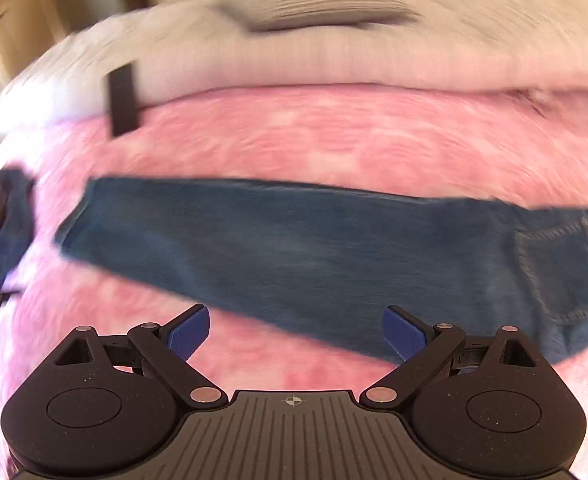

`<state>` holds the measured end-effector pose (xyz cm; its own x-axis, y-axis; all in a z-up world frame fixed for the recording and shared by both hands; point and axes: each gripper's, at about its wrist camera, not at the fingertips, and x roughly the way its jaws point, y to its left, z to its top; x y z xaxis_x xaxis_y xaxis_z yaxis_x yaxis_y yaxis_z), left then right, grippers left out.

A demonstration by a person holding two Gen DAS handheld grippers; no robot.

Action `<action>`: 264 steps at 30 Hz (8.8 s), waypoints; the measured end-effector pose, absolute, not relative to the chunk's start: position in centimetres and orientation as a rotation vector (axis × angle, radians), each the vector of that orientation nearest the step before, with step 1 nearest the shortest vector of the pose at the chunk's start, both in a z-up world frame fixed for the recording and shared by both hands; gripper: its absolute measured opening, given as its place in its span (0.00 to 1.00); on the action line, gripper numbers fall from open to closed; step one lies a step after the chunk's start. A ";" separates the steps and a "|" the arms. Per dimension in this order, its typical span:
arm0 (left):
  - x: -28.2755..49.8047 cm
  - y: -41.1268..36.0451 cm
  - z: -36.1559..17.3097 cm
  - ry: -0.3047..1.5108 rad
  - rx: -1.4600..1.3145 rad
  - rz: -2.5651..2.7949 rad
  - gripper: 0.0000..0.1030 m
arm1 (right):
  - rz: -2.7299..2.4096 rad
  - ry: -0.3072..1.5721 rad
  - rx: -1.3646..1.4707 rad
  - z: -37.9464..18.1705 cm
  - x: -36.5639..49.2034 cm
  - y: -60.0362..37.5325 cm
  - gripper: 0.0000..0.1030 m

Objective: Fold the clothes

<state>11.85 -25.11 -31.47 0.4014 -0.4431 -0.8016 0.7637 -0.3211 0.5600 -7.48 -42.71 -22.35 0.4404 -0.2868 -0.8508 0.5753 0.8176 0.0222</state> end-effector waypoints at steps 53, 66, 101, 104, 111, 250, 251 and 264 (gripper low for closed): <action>-21.9 -50.6 -38.6 -0.833 2.070 -1.471 0.29 | -0.702 0.991 -0.351 -29.4 -28.6 -47.5 0.93; -20.1 -47.4 -29.6 -0.063 1.605 -1.531 0.41 | -0.607 0.701 0.417 -23.9 -32.5 -57.0 0.93; 6.5 -51.6 -34.6 1.069 0.710 -1.244 0.43 | -0.727 0.742 0.499 -27.3 -24.4 -66.0 0.80; 9.2 -51.8 -36.2 1.258 0.527 -1.221 0.44 | -0.622 0.786 0.402 -27.3 -24.5 -61.8 0.80; 10.6 -52.0 -38.7 1.427 0.337 -1.271 0.42 | -0.513 0.843 0.342 -29.9 -23.8 -55.9 0.80; -10.6 -68.2 -34.0 1.385 0.204 -1.375 0.11 | -0.636 0.468 1.350 -34.5 -40.8 -69.7 0.23; -11.0 -66.8 -33.6 1.397 0.197 -1.362 0.10 | -0.618 0.498 1.334 -33.9 -41.1 -69.6 0.23; -23.4 -49.7 -30.6 1.555 0.327 -1.239 0.03 | -0.477 0.898 1.038 -27.1 -48.8 -67.3 0.24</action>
<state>-23.42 -49.70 -30.58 -0.3919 -0.3765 -0.8394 0.7341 0.4220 -0.5320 -48.81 -67.28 -27.09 0.5680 0.0635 -0.8206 0.7155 0.4547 0.5304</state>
